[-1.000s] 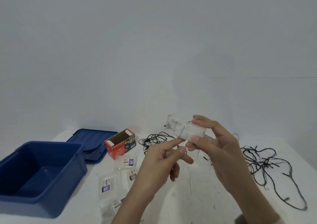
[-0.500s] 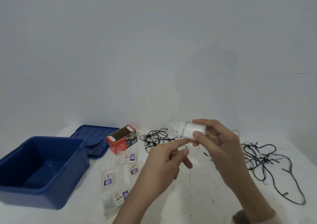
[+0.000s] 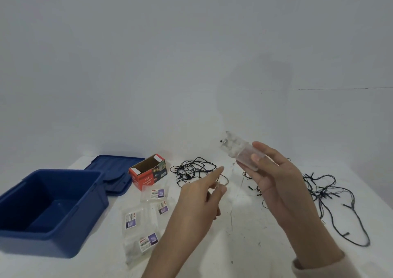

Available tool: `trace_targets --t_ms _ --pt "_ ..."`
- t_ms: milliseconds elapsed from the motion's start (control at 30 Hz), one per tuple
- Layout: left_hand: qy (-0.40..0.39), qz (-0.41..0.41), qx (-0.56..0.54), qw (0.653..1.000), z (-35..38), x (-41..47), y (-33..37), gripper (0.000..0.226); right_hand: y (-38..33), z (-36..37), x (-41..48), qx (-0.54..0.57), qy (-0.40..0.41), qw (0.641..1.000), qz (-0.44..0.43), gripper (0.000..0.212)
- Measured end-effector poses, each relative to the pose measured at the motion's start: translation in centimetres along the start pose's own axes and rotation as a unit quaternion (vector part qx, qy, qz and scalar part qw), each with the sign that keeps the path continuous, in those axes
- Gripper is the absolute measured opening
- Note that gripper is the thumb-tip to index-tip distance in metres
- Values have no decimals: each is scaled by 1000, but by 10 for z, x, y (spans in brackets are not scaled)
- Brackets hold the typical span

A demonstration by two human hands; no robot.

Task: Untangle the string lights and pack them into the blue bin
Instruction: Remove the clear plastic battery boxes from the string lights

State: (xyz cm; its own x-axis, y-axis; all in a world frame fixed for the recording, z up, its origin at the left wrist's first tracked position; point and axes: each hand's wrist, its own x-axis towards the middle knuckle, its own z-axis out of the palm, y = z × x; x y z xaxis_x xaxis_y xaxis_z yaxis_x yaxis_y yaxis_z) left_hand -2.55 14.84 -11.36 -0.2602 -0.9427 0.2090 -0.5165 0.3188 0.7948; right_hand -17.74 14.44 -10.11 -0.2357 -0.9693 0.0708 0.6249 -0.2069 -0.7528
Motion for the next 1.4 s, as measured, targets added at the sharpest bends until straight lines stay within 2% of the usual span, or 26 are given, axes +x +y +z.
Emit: trace_targets --t_ms 100,167,200,267,333,367,433,467,500,567,633,733,767,833,900,1033,1100,1167,1233,1300,1400 --pt "-15 -1 71 997 2 -5 2 33 0 -4 2 -7 43 998 -38 19" --pt "-33 13 130 991 3 -7 4 32 1 -8 0 -114 67 984 -118 20" --pt "-35 31 166 985 2 -9 5 31 3 -10 0 -203 81 959 -181 21" --pt "-11 121 226 967 -2 -10 8 31 5 -17 -1 -375 73 877 -291 23" --pt "42 242 253 936 -11 -7 10 31 8 -25 0 -480 27 815 -323 28" --pt "69 288 259 919 -16 -3 11 28 7 -27 0 -504 -9 807 -306 32" --pt "110 316 283 899 -27 8 16 26 1 -28 -4 -502 -102 826 -237 38" --pt "116 304 273 906 -33 14 21 26 -2 -28 -6 -476 -149 844 -198 40" --pt "108 265 233 929 -38 20 24 24 -6 -27 -8 -436 -190 866 -156 41" --pt "44 159 67 984 -41 33 21 16 -13 -25 -11 -322 -254 910 -68 35" --pt "-19 82 -84 993 -37 39 12 14 -17 -25 -11 -204 -279 938 -6 42" --pt "-64 30 -195 978 -19 36 -3 35 -15 -22 -8 -102 -216 971 4 47" --pt "-71 26 -212 974 -11 33 -6 36 -13 -19 -7 -79 -183 980 0 45" --pt "-80 19 -244 966 4 24 -10 21 -9 -15 -6 -45 -131 990 -20 43" --pt "-79 10 -249 965 17 17 -12 20 -7 -13 -4 -37 -83 995 -36 39" --pt "-46 37 -107 992 27 7 -15 27 -3 -12 1 -61 -30 996 -62 35" --pt "-12 90 4 996 26 3 -11 29 1 -12 3 -88 -10 994 -70 34" --pt "25 172 185 967 20 4 -9 32 6 -14 5 -122 2 989 -80 34" --pt "59 241 311 917 13 7 -3 22 11 -13 6 -171 2 981 -95 34" --pt "53 276 354 892 1 14 6 12 14 -14 7 -245 -5 963 -116 35" --pt "32 271 380 884 -19 26 19 19 14 -18 7 -348 -52 929 -116 37"
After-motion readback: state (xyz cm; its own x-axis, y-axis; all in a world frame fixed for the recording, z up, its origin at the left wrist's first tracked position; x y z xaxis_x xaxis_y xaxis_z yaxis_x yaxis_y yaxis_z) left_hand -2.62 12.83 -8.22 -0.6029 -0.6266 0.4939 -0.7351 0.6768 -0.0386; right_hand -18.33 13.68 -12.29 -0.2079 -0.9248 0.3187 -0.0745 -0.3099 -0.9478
